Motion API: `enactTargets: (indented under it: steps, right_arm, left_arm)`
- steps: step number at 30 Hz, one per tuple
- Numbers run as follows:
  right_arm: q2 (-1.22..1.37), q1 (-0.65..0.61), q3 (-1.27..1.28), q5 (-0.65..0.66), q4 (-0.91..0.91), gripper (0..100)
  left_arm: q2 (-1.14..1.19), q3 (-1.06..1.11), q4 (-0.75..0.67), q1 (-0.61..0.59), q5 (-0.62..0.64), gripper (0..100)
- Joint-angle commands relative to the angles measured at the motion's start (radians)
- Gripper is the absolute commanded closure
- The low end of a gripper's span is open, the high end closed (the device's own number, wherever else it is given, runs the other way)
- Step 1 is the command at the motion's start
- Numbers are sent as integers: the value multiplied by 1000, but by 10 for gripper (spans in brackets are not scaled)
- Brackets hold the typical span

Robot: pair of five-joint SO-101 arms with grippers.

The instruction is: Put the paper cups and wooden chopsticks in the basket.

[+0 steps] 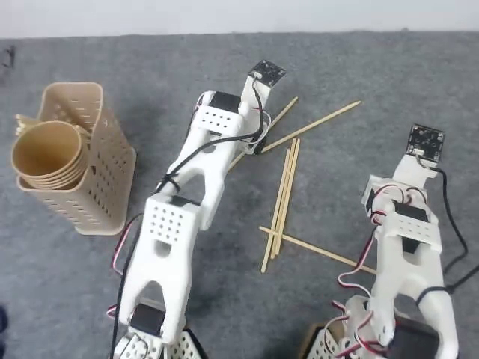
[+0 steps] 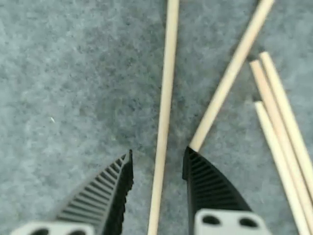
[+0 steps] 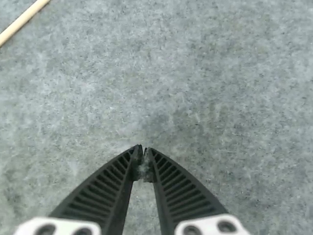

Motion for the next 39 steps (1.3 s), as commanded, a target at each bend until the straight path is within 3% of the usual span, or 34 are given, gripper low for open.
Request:
enactTargets:
  steps: [1, 7, 14, 27, 35, 39]
  right_arm:
    - [-31, -8, -3, -2, -19, 991]
    - [-31, -8, -3, -2, -19, 991]
    - [-30, -8, -3, -2, -19, 991]
    - [-27, -10, -3, -2, -19, 991]
    - [-27, -10, -3, -2, -19, 991]
    - [-27, -10, -3, -2, -19, 991]
  left_arm:
    - [68, -183, 61, 34, -23, 837]
    - [218, -437, 187, 32, -28, 846]
    - [322, -624, 301, 41, -110, 985]
    - [330, -641, 393, 54, -181, 984]
    - [330, -644, 393, 44, -55, 855]
    - [330, -642, 393, 35, -21, 852]
